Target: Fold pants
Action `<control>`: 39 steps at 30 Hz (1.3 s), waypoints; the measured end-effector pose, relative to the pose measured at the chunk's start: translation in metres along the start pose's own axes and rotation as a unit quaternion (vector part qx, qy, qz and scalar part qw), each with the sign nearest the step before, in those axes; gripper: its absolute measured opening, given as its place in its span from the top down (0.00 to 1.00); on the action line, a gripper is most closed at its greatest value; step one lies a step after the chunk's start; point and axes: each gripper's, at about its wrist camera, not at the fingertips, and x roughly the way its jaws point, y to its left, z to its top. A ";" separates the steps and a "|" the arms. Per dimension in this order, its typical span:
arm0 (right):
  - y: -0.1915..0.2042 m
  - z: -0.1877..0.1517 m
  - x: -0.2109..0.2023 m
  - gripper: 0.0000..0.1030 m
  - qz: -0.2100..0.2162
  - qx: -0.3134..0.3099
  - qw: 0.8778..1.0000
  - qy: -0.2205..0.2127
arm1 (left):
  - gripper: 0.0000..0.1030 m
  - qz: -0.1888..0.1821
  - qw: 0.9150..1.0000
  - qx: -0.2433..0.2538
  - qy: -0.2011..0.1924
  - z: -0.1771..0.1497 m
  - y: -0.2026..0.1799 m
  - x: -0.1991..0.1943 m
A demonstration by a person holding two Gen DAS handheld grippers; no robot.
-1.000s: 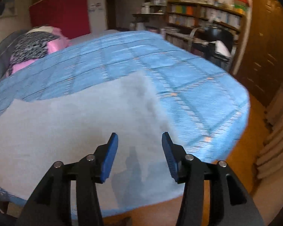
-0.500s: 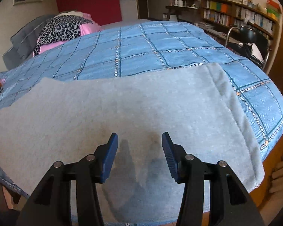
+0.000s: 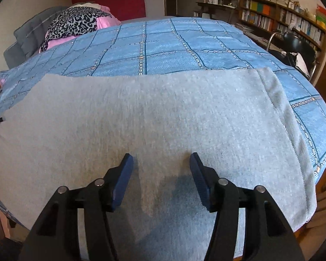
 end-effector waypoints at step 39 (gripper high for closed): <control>-0.111 0.004 -0.005 0.42 -0.043 0.098 0.994 -0.031 | 0.16 -0.166 0.980 0.069 -0.086 -0.020 -0.171 -0.131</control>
